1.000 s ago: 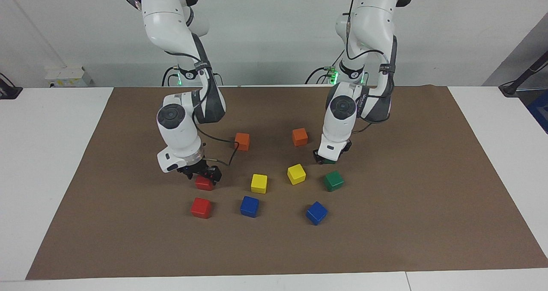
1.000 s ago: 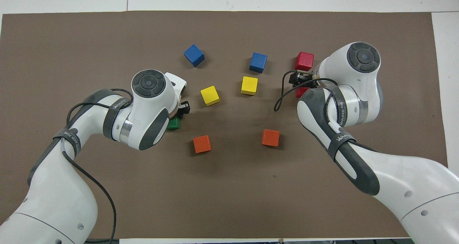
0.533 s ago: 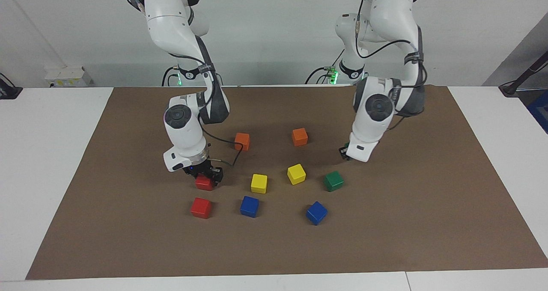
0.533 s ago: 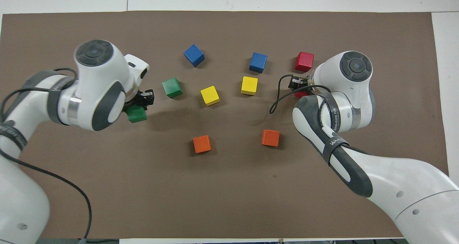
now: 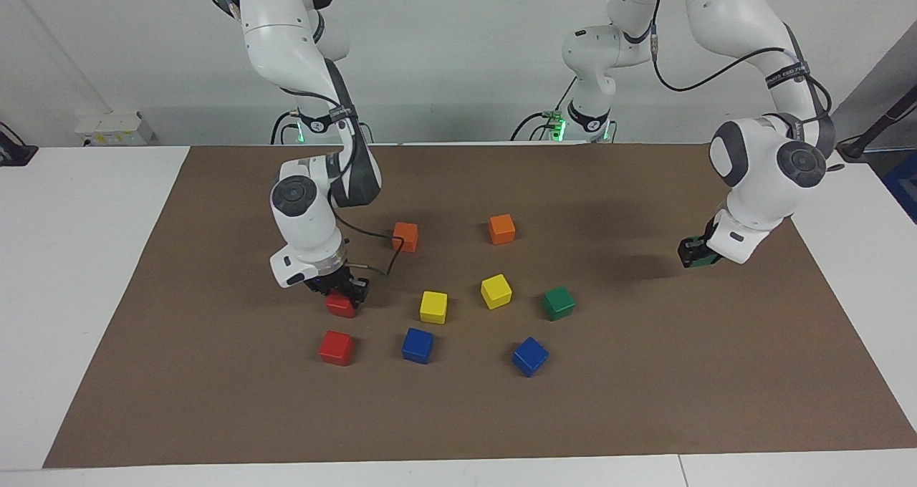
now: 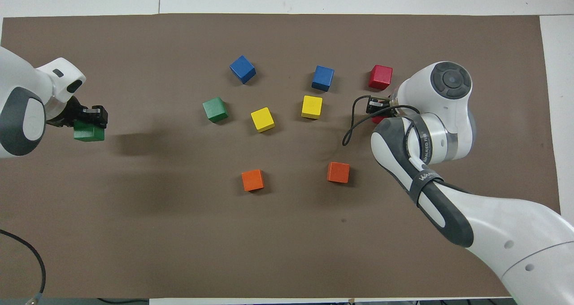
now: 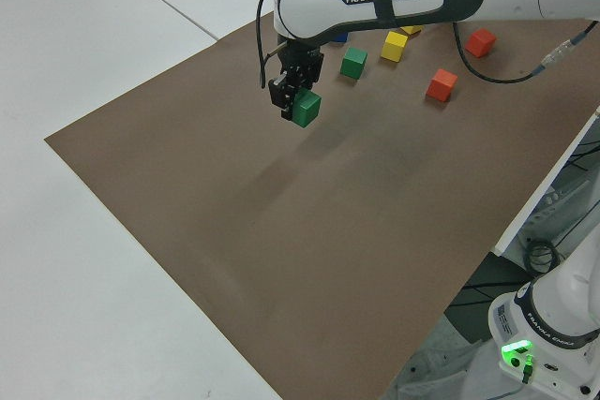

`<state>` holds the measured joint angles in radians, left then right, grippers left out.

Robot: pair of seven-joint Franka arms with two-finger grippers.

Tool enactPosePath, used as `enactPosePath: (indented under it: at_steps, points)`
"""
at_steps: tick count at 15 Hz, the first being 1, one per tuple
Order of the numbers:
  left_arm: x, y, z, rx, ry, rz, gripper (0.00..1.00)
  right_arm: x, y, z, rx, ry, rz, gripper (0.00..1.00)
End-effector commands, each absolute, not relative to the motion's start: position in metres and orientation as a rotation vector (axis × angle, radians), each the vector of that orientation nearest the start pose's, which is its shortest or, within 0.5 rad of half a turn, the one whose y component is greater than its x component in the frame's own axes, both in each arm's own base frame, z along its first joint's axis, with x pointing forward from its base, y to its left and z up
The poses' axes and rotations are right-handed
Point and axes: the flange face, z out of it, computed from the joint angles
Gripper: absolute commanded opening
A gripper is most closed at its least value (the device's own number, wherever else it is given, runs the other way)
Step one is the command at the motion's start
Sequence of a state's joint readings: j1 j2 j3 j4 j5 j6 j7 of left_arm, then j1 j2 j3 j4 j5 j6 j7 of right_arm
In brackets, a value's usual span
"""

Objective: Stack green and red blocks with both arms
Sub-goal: 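Carry the green cube outward with the left gripper while the right gripper carries the red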

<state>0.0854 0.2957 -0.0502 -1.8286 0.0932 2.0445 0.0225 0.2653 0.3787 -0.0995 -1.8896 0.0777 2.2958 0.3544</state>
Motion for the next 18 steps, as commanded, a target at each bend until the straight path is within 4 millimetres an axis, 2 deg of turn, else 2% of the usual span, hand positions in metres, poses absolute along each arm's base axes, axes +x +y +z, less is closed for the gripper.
enactPosePath:
  at_steps: [1,2,4,7,9,10,12,14,15,16,17,18]
  points:
    - [0.624,0.044,0.341,-3.077,0.116,0.088,0.00,0.613,0.039,0.353,-3.087,0.176,-0.003,0.00]
    - [0.622,0.043,0.335,-3.084,0.110,0.078,0.00,0.605,0.011,0.353,-3.089,0.118,0.016,0.00]
    - [0.619,0.042,0.330,-3.088,0.111,0.075,0.00,0.591,-0.032,0.340,-3.091,0.060,-0.003,0.00]
    - [0.616,0.037,0.320,-3.089,0.125,0.049,0.00,0.578,-0.052,0.318,-3.102,0.049,-0.085,0.00]
    - [0.612,0.038,0.315,-3.090,0.117,0.060,0.00,0.576,-0.063,0.301,-3.108,0.023,-0.082,0.00]
    - [0.609,0.039,0.311,-3.091,0.116,0.058,0.06,0.577,-0.072,0.293,-3.112,0.001,-0.094,0.00]
    - [0.603,0.037,0.304,-3.091,0.120,0.041,0.29,0.578,-0.077,0.281,-3.117,-0.010,-0.096,0.00]
    - [0.603,0.036,0.303,-3.091,0.121,0.027,0.55,0.579,-0.075,0.281,-3.118,-0.008,-0.101,0.00]
    - [0.603,0.036,0.303,-3.091,0.114,0.022,0.92,0.579,-0.071,0.281,-3.117,-0.010,-0.101,0.00]
    - [0.606,0.035,0.307,-3.090,0.117,0.022,1.00,0.580,-0.070,0.281,-3.116,0.021,-0.100,0.40]
    - [0.612,0.035,0.314,-3.089,0.117,0.010,1.00,0.581,-0.069,0.284,-3.115,0.044,-0.100,0.99]
    - [0.623,0.033,0.329,-3.087,0.116,0.008,1.00,0.583,-0.067,0.288,-3.113,0.051,-0.102,1.00]
